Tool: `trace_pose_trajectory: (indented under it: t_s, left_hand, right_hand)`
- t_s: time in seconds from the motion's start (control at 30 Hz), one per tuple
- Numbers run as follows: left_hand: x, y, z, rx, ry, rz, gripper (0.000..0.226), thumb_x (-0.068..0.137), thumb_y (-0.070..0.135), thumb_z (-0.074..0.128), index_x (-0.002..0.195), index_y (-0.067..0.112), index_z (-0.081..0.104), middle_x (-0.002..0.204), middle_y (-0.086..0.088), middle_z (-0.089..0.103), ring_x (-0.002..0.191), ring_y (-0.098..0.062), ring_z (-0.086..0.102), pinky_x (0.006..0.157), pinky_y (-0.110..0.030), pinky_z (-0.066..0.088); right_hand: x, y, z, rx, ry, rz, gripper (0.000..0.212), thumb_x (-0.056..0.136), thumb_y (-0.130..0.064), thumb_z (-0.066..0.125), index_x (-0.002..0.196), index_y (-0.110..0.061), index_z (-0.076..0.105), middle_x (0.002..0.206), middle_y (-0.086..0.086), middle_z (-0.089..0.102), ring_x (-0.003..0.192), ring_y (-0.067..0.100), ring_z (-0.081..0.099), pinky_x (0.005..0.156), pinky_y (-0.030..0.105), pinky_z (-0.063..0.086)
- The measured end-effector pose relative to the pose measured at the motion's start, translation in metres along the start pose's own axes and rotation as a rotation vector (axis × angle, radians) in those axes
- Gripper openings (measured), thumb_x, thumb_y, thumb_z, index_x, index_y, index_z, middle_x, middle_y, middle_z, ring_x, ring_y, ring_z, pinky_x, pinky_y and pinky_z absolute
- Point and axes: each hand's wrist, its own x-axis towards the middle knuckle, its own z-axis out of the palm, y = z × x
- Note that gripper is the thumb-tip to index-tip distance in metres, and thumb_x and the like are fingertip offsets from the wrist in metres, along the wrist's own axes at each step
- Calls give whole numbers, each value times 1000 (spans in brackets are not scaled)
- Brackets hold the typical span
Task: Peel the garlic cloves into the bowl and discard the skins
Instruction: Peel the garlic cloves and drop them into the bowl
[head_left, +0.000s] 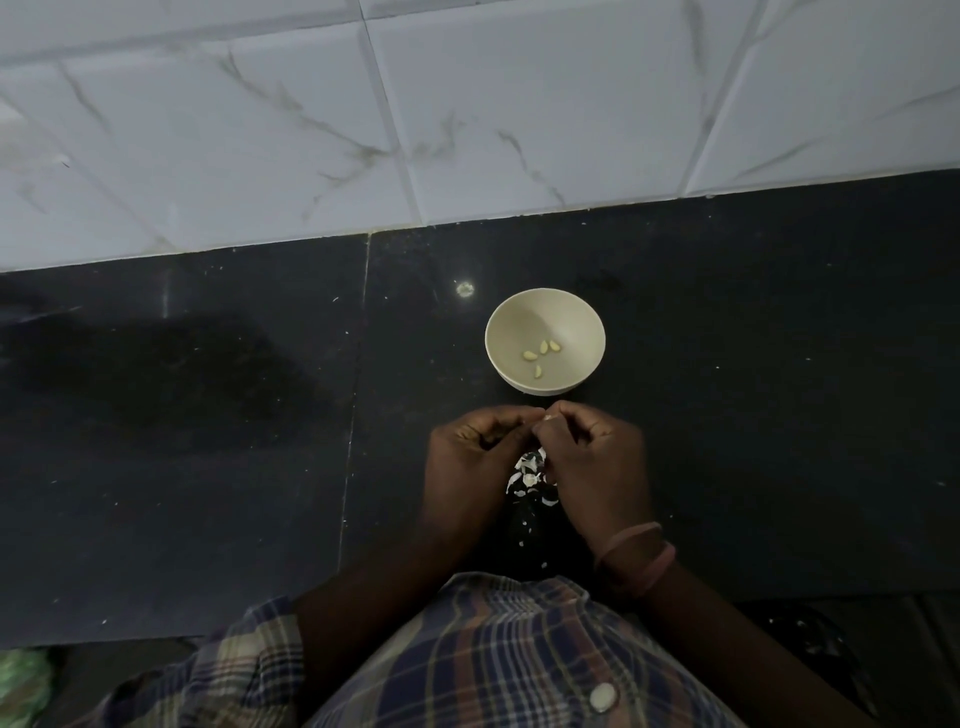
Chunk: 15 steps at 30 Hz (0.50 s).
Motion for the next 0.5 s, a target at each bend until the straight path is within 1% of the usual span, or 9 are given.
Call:
trace_pose_trajectory:
  t_s: [0.07,0.13,0.2,0.27,0.33,0.4,0.47,0.5]
  left_hand:
    - [0,-1,1,10,-12,11,15,89,1,71,97,9,80,91,-2,79,88,-19,76,80,-29,58]
    - [0,-2,1,12,-12,10,15,88,0,71,95,10,80,89,-2,79,86,-18,76,79,-29,58]
    - [0,-1,1,-17,-1,-5,15,87,-2,71,92,9,79,86,-3,79,81,-14,75,74,-25,57]
    - [2,1,-1,-65,-3,-3,12,86,-5,71,91,5,76,86,-7,78,80,-15,74,74,-25,57]
    - [6,4,-2,-123,-17,-5,14,85,-6,72,97,1,73,91,-12,78,85,-22,74,80,-34,59]
    - [10,5,-4,-155,-34,0,26,84,-7,72,108,2,68,97,-18,76,91,-32,73,86,-45,59]
    - [12,6,-5,-167,-39,-6,37,84,-9,72,117,7,64,98,-20,75,94,-37,73,88,-50,59]
    - [12,6,-5,-176,-32,-15,38,84,-9,72,118,7,63,98,-20,75,94,-36,73,89,-51,59]
  right_hand:
    - [0,2,-1,-14,7,-6,18,86,-5,64,68,-2,62,59,14,53,57,7,44,54,32,42]
    - [0,4,-1,-14,2,-2,17,86,-6,65,69,-3,63,60,13,55,57,7,46,56,32,42]
    - [-1,4,-3,0,-22,16,13,86,-8,68,73,-8,69,60,6,61,58,6,52,58,28,45]
    - [-1,-1,-6,54,-59,42,6,87,-11,70,82,-14,73,69,-1,71,61,6,60,62,25,49]
    - [3,-6,-11,88,-86,42,6,90,-8,69,88,-13,73,75,-3,75,66,5,65,63,20,51]
    - [6,-10,-13,80,-104,17,6,90,-4,68,91,-8,72,78,1,75,69,6,66,64,18,51]
    - [7,-12,-14,70,-108,-5,4,89,-3,68,90,-7,71,77,2,73,68,5,66,63,18,51]
    - [7,-12,-13,60,-103,-18,4,89,-3,69,90,-7,71,77,0,73,68,3,66,63,17,51]
